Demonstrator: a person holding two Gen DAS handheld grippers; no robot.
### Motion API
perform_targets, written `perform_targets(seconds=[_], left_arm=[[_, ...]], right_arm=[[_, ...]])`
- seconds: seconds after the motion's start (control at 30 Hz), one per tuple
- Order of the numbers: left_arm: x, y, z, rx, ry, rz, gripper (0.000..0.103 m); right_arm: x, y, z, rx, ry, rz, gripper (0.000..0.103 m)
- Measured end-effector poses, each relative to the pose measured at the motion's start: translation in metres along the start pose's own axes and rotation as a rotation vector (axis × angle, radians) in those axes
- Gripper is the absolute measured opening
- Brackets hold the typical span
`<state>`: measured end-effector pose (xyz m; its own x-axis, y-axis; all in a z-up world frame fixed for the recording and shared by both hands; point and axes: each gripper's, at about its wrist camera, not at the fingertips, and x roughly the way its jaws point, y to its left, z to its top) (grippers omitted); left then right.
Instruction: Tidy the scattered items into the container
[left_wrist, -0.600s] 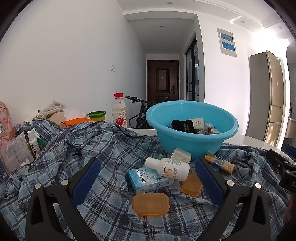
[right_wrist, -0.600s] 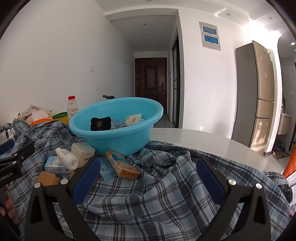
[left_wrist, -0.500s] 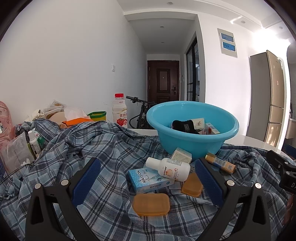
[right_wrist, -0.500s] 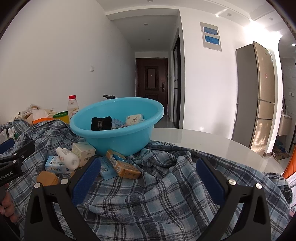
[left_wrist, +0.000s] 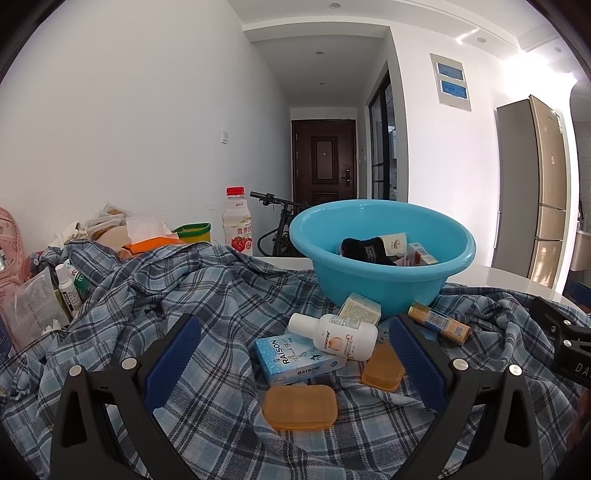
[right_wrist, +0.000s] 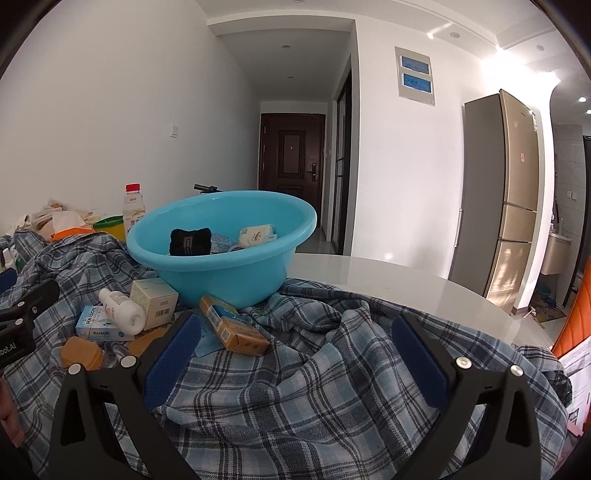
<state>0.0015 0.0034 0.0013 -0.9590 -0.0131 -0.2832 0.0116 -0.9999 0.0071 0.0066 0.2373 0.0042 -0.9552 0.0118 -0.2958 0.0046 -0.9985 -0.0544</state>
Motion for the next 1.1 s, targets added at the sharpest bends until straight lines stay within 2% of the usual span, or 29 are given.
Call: perform_targets(seconds=[0.23, 0.37, 0.57, 0.67, 0.77, 0.97, 1.1], left_arm=[[0.000, -0.003, 0.001, 0.014, 0.001, -0.038, 0.103], [0.003, 0.000, 0.001, 0.004, 0.016, -0.093, 0.103], [0.001, 0.002, 0.002, -0.005, 0.005, -0.070, 0.103], [0.001, 0.005, 0.001, -0.029, 0.003, 0.026, 0.103], [0.002, 0.005, 0.001, -0.022, 0.004, -0.002, 0.103], [0.002, 0.001, 0.001, -0.003, 0.004, -0.041, 0.103], [0.002, -0.001, 0.001, 0.000, 0.008, -0.053, 0.103]], right_arm=[[-0.001, -0.004, 0.000, 0.023, -0.003, 0.034, 0.103], [-0.002, -0.004, 0.000, 0.023, -0.007, 0.046, 0.103], [-0.001, -0.002, 0.000, 0.011, 0.000, 0.007, 0.103], [0.003, -0.006, -0.001, 0.029, 0.024, -0.029, 0.103], [-0.002, 0.000, -0.001, -0.003, -0.008, 0.019, 0.103], [-0.001, 0.018, -0.001, -0.082, -0.008, 0.148, 0.103], [-0.003, 0.013, -0.001, -0.056, -0.008, 0.100, 0.103]])
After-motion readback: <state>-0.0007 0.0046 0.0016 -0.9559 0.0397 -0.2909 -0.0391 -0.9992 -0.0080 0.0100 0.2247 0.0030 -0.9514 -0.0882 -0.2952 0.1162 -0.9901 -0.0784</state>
